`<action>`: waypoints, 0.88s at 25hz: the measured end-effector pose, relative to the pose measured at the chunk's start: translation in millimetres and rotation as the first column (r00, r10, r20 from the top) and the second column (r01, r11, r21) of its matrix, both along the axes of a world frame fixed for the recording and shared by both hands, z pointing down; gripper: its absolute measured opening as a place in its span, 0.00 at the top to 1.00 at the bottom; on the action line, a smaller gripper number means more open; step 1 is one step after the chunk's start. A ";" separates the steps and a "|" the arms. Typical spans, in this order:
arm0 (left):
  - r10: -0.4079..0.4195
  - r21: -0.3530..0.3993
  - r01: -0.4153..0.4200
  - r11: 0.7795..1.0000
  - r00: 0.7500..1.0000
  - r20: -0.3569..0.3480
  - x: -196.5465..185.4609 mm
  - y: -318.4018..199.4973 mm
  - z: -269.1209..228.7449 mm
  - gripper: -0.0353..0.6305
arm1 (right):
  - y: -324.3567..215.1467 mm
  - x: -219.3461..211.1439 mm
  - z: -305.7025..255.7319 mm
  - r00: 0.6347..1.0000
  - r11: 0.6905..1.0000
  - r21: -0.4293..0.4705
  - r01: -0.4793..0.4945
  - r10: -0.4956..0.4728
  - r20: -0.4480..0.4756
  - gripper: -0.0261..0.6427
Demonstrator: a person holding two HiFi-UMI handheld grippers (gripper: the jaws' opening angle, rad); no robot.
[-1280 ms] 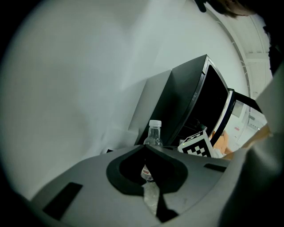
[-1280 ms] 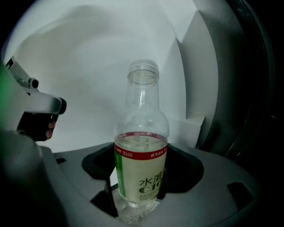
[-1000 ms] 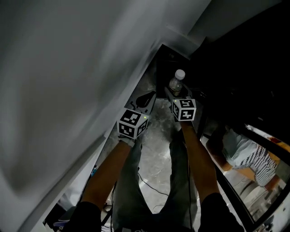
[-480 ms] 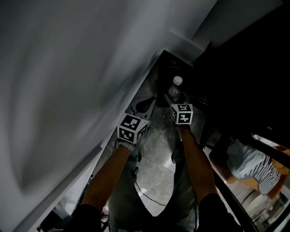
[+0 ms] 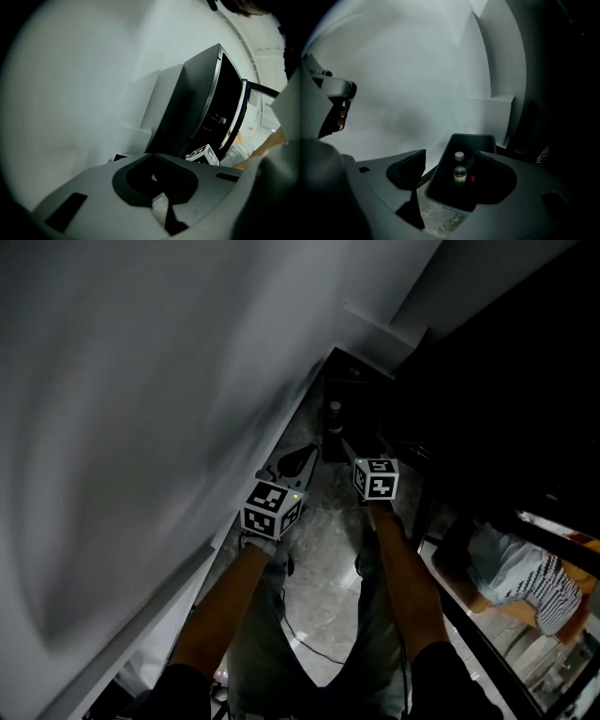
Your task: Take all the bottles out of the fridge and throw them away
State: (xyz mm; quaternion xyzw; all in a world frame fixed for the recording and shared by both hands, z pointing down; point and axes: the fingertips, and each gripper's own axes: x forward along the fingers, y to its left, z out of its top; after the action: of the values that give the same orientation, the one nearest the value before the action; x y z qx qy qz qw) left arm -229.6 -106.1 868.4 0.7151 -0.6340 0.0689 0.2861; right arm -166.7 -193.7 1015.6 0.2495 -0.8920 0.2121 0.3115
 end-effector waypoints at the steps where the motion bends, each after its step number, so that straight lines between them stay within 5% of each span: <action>1: 0.005 -0.002 -0.005 1.000 1.000 -0.001 1.0 0.2 -5.8 0.94 | 0.5 3.9 -10.1 1.000 1.000 0.006 -0.008 0.008 0.004 0.48; 6: 0.040 0.001 -0.040 0.999 0.999 -0.025 7.3 6.2 -54.9 0.94 | 10.5 21.2 -89.4 0.997 0.997 0.032 -0.066 0.065 0.050 0.50; 15: 0.163 0.026 -0.162 0.987 0.985 -0.051 41.6 37.2 -198.5 0.94 | 49.3 56.6 -309.9 0.963 0.958 0.156 -0.240 0.215 0.160 0.94; 22: 0.247 0.079 -0.241 0.967 0.967 -0.067 88.2 51.6 -317.9 0.94 | 81.9 108.8 -451.2 0.935 0.937 0.167 -0.307 0.264 0.237 0.95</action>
State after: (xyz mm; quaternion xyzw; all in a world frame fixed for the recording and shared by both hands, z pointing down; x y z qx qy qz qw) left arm -141.4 -54.4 550.4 0.7994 -0.5319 0.0541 0.2739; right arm -57.9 -111.9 564.4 0.3834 -0.8908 0.1893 0.1539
